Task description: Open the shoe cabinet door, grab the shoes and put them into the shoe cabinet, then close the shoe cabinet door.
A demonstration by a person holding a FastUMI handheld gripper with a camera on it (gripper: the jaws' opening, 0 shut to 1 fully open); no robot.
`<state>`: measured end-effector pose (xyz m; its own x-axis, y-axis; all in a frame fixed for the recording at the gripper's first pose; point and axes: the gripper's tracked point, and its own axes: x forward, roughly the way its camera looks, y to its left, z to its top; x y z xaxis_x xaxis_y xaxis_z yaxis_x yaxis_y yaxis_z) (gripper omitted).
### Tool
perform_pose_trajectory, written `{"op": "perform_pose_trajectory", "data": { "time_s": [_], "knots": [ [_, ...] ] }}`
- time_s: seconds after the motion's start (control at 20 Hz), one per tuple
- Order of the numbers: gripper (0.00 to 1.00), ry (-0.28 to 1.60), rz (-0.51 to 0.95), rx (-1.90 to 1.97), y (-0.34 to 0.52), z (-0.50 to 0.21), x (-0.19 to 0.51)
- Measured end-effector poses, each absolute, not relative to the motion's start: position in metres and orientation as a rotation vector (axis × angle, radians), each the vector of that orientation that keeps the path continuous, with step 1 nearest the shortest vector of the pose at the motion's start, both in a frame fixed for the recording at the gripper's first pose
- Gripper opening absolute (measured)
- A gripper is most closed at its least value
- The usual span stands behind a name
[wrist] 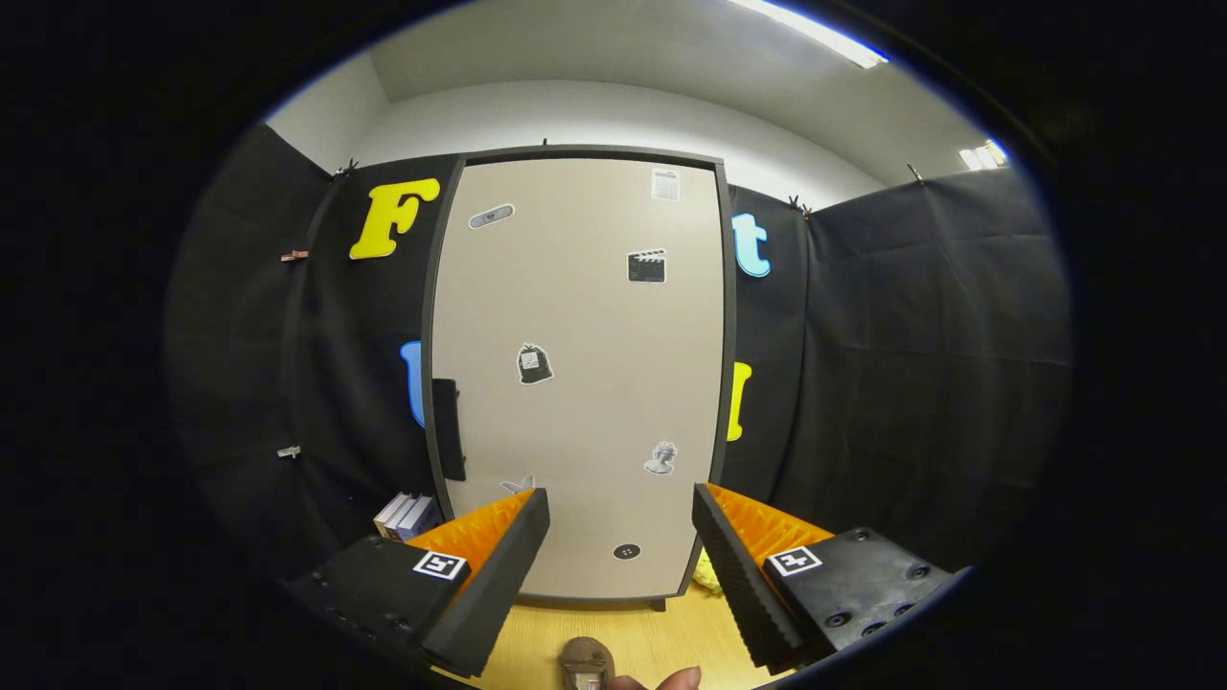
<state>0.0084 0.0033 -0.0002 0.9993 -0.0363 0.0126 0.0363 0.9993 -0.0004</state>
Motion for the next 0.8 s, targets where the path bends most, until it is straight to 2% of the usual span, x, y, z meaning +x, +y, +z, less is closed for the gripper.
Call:
{"op": "perform_pose_trajectory", "data": {
  "time_s": [0.4, 0.8],
  "knots": [
    [0.98, -0.032, 0.031, 0.046, 0.060, 0.014, 0.028],
    [0.98, -0.026, 0.125, 0.072, 0.147, 0.009, 0.085]
  ]
}}
